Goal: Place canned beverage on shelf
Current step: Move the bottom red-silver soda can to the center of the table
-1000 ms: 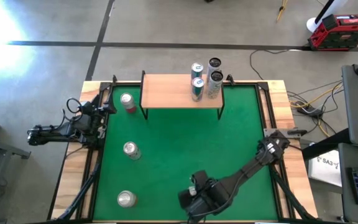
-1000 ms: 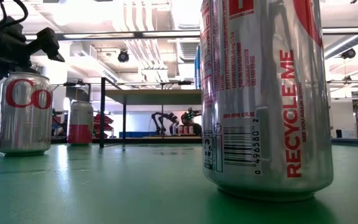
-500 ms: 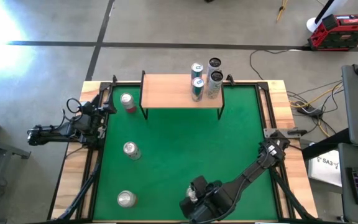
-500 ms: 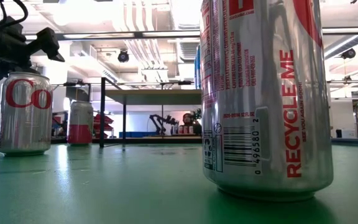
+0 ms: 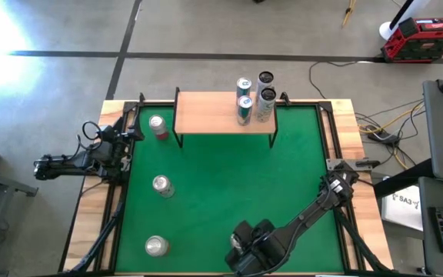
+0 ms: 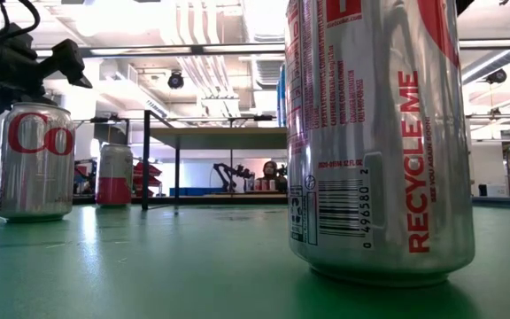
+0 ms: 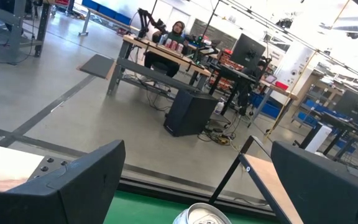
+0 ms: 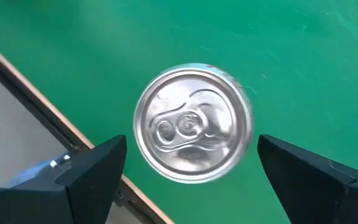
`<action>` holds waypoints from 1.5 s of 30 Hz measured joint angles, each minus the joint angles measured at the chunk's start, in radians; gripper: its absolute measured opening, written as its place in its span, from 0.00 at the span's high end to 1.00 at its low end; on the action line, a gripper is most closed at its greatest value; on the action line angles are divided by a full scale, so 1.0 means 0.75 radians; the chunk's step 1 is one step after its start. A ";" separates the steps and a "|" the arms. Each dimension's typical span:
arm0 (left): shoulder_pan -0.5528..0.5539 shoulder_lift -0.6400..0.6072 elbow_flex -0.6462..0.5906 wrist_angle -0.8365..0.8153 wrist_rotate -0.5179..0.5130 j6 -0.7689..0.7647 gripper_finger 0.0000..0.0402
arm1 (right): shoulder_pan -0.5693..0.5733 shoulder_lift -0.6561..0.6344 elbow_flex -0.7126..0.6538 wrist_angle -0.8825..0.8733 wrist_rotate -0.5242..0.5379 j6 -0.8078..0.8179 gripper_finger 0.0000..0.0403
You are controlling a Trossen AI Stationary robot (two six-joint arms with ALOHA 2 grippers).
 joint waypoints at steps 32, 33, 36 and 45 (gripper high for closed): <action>0.000 0.000 0.001 0.000 0.000 0.000 0.03 | -0.409 -0.008 -0.045 -0.015 0.065 -0.162 0.33; 0.000 0.000 0.000 0.000 0.000 0.000 0.03 | -0.442 -0.009 -0.045 -0.010 0.065 -0.174 0.33; 0.000 0.000 0.000 0.000 0.000 0.000 0.03 | -0.545 -0.013 -0.045 0.001 0.061 -0.184 0.33; 0.000 0.000 0.000 0.000 0.000 0.000 0.03 | -0.776 -0.014 -0.044 0.097 0.019 -0.181 0.33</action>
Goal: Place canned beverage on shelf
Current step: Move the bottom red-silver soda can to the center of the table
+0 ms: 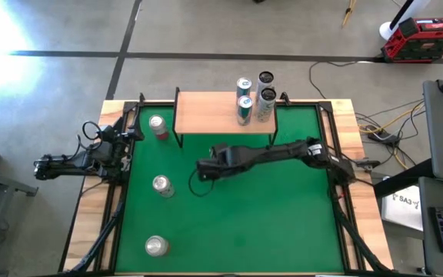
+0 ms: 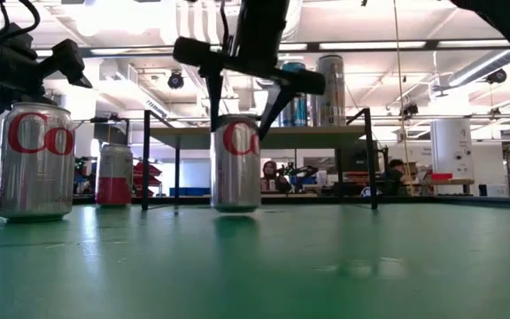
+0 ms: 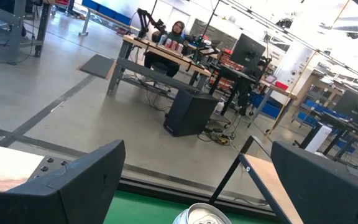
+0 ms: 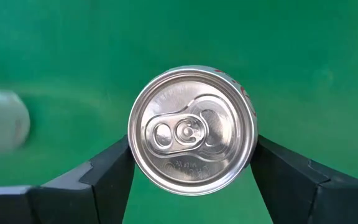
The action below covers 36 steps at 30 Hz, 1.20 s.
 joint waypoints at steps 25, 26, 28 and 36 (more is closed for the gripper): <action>0.000 0.000 0.000 0.000 0.000 0.000 0.03 | -0.156 -0.003 0.001 -0.019 -0.031 0.243 0.30; 0.000 0.000 0.000 0.000 0.000 0.000 0.03 | -0.156 -0.003 0.001 -0.019 -0.031 0.242 0.30; 0.000 0.000 0.000 0.000 0.000 0.000 0.03 | -0.156 -0.003 0.001 -0.006 -0.031 0.224 0.30; 0.000 0.000 0.000 0.000 0.000 -0.001 0.03 | -0.156 -0.003 0.002 0.035 -0.044 0.131 0.30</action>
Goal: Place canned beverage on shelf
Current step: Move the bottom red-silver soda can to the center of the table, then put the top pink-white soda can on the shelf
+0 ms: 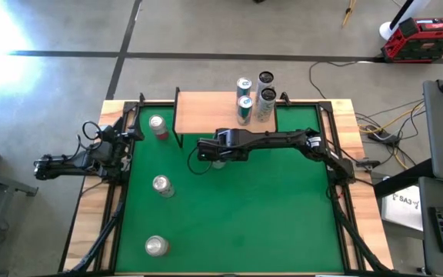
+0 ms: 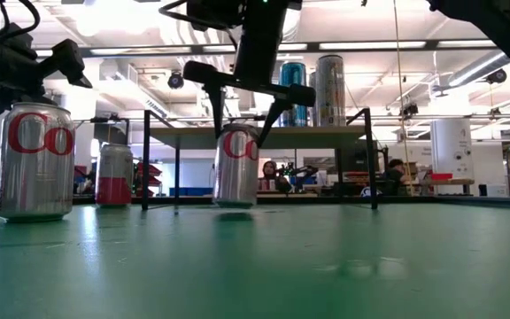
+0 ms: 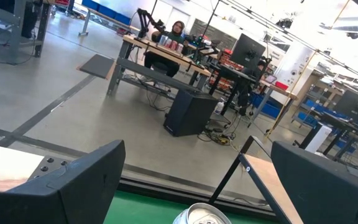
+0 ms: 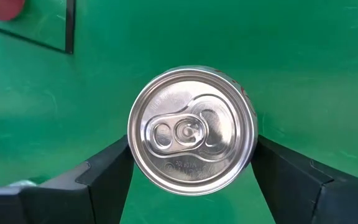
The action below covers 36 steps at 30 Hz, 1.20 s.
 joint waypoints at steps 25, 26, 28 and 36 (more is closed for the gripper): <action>0.000 0.000 0.000 0.000 0.000 0.001 0.03 | 0.079 -0.033 0.000 -0.097 -0.018 -0.190 0.07; 0.000 0.000 0.000 0.000 0.000 0.000 0.03 | 0.092 -0.053 0.000 -0.112 -0.013 -0.190 0.07; 0.000 0.000 0.000 0.000 0.000 0.000 0.03 | 0.123 -0.104 0.000 -0.128 0.015 -0.192 0.07; 0.000 0.000 0.000 0.000 0.000 0.000 0.03 | 0.257 -0.338 -0.218 -0.044 0.235 -0.341 0.17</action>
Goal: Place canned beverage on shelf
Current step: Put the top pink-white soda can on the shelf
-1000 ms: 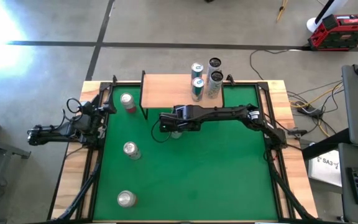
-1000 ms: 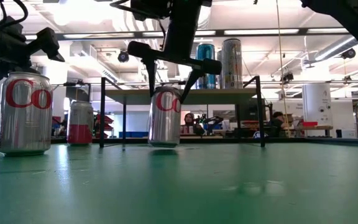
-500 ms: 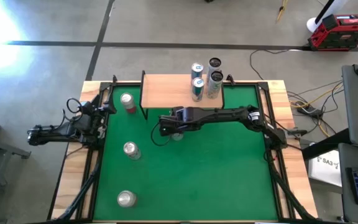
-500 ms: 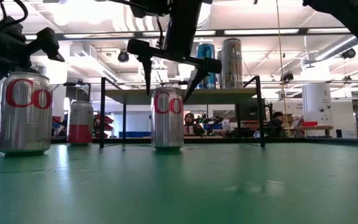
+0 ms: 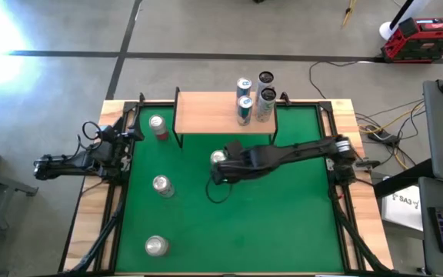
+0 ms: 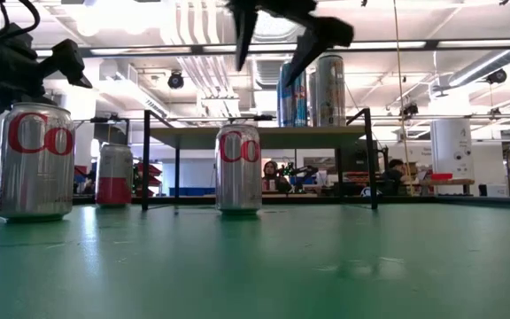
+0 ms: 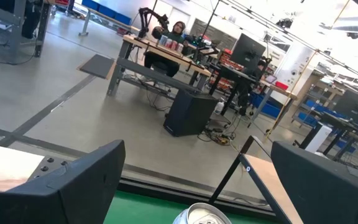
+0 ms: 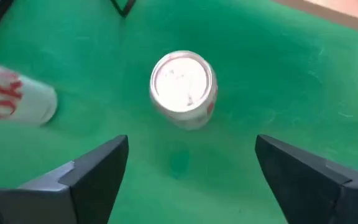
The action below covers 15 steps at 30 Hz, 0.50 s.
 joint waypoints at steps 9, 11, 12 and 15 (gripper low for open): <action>0.000 0.000 0.000 0.000 0.000 0.000 0.03 | 0.009 -0.535 -0.872 0.780 -0.072 -0.133 0.35; 0.000 0.000 0.000 0.001 0.000 0.000 0.03 | 0.009 -0.659 -1.047 0.944 -0.077 -0.157 0.39; 0.000 0.000 0.000 0.001 0.000 0.000 0.03 | 0.009 -0.717 -1.137 1.027 -0.076 -0.168 0.40; 0.000 0.000 0.000 0.001 0.000 0.000 0.03 | 0.015 -0.854 -1.362 1.280 -0.082 -0.185 0.41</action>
